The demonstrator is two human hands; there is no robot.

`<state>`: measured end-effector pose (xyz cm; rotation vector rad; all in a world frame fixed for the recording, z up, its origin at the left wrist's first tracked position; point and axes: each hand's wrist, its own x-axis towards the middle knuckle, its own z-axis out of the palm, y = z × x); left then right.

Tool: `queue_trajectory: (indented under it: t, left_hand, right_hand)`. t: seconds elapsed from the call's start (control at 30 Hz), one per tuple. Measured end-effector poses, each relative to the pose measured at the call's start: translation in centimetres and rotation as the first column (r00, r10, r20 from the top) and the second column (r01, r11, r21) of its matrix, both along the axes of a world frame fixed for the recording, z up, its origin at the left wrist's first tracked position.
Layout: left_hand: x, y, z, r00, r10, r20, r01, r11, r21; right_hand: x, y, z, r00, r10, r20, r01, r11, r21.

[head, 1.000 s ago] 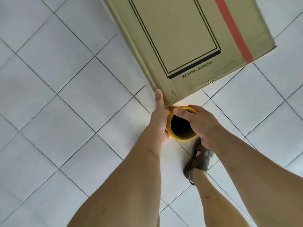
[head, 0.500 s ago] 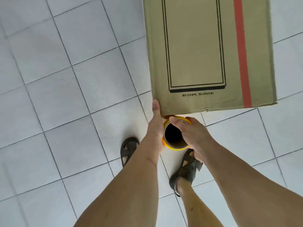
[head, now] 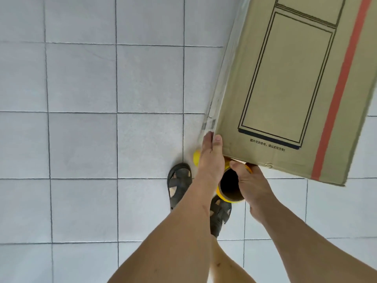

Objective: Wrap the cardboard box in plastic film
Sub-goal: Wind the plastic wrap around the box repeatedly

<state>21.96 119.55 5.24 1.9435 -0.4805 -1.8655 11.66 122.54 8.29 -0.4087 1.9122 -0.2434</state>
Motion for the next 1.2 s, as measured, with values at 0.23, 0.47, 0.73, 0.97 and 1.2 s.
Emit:
queue_trajectory:
  t: [0.23,0.47,0.73,0.97,1.2]
  left_hand:
    - [0.0,0.5,-0.7,0.992,0.07,-0.108,-0.073,0.997,-0.017]
    - [-1.5,1.8,-4.6,0.928,0.327,-0.18,-0.309,0.943,0.124]
    - [-1.0,0.9,-7.4,0.93,0.287,-0.23,-0.236,0.945,0.227]
    - [-1.4,1.1,-10.4,0.923,0.309,-0.23,-0.248,0.934,0.258]
    - [-0.2,-0.7,-13.1,0.925,0.283,-0.254,-0.178,0.913,0.367]
  right_hand:
    - [0.5,-0.3,0.0,0.995,0.05,-0.089,-0.057,0.996,-0.072]
    - [-0.2,-0.6,-1.3,0.967,-0.108,-0.232,0.087,0.991,-0.097]
    - [-0.9,0.1,-2.3,0.935,-0.05,-0.352,0.008,0.993,-0.12]
    - [-1.2,0.0,-2.3,0.944,-0.038,-0.327,0.006,0.995,-0.099]
    - [-0.8,0.2,-2.4,0.945,-0.025,-0.327,-0.013,0.993,-0.114]
